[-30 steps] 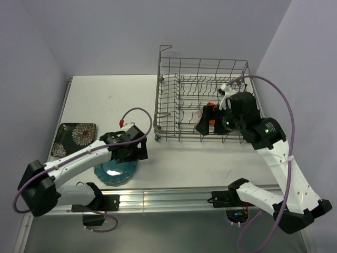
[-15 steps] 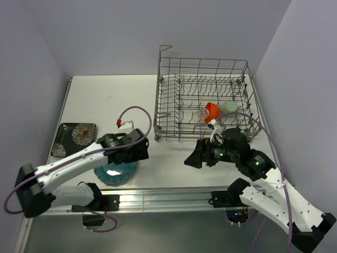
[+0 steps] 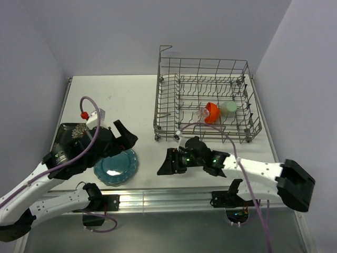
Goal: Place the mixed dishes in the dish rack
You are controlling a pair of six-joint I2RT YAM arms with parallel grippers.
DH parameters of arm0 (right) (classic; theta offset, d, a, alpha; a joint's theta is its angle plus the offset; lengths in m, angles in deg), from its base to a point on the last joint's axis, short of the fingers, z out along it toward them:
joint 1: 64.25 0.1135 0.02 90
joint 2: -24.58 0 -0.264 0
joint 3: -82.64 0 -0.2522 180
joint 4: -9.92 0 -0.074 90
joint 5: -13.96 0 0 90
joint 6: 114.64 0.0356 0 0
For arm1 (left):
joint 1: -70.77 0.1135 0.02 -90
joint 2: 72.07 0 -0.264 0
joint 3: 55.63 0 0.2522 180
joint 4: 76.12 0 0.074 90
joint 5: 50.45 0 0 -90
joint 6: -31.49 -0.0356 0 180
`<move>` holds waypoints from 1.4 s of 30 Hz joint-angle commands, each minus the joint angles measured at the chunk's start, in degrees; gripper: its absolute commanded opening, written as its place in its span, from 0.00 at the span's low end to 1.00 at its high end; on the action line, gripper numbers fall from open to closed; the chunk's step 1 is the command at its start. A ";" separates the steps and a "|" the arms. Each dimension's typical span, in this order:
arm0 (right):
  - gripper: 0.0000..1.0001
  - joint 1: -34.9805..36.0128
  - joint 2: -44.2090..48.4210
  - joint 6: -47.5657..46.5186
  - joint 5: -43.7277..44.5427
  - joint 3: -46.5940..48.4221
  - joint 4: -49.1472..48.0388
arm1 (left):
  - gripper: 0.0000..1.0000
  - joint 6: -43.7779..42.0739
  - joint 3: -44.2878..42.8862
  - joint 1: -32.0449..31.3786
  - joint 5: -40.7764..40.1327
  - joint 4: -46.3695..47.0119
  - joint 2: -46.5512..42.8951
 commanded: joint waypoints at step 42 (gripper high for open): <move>0.63 11.64 -52.50 23.82 19.39 5.21 -57.42 | 0.99 -4.97 0.65 -0.21 2.67 2.57 -10.76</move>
